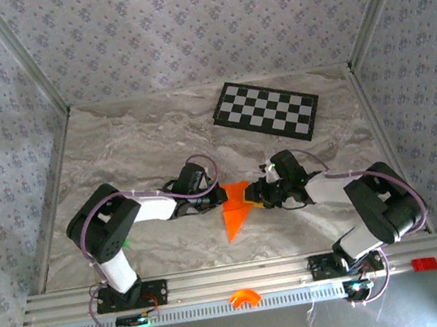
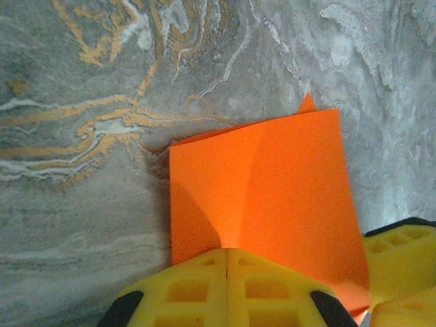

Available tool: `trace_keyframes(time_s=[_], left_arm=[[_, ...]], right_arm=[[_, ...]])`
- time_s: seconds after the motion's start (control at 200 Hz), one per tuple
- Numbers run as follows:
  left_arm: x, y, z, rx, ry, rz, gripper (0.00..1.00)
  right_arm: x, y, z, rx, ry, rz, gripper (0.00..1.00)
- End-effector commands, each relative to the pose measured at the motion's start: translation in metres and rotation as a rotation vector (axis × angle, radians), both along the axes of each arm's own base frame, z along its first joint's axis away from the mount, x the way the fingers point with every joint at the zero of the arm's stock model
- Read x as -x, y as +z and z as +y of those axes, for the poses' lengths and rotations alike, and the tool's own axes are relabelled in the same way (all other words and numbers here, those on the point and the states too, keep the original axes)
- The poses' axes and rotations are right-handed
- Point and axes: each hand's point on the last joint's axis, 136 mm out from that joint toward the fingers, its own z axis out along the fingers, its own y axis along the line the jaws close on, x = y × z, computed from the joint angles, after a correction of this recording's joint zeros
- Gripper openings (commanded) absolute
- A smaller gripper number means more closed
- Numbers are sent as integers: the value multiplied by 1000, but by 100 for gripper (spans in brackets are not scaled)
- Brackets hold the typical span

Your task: Fold a paper plane with a square sheet of paper (pick it up from the middle)

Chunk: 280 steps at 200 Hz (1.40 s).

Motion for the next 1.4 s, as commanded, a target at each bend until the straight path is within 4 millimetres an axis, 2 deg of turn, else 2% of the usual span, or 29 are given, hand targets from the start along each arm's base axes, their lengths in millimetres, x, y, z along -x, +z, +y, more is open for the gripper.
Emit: trace_keyframes(time_s=[0.0, 0.62, 1.104, 1.234, 1.394], left_arm=[[10, -11, 0, -21, -34, 35, 4], [9, -9, -4, -14, -42, 33, 4], [10, -5, -3, -18, -45, 25, 4], [8, 2, -3, -16, -45, 11, 6], [4, 22, -4, 9, -41, -38, 14]], right_arm=[[-8, 10, 9, -58, 53, -36, 33], [-21, -1, 11, -88, 108, 5, 30], [-24, -10, 8, -57, 137, 30, 11], [-23, -8, 7, -47, 138, 26, 3], [-20, -7, 4, -29, 115, 24, 1]])
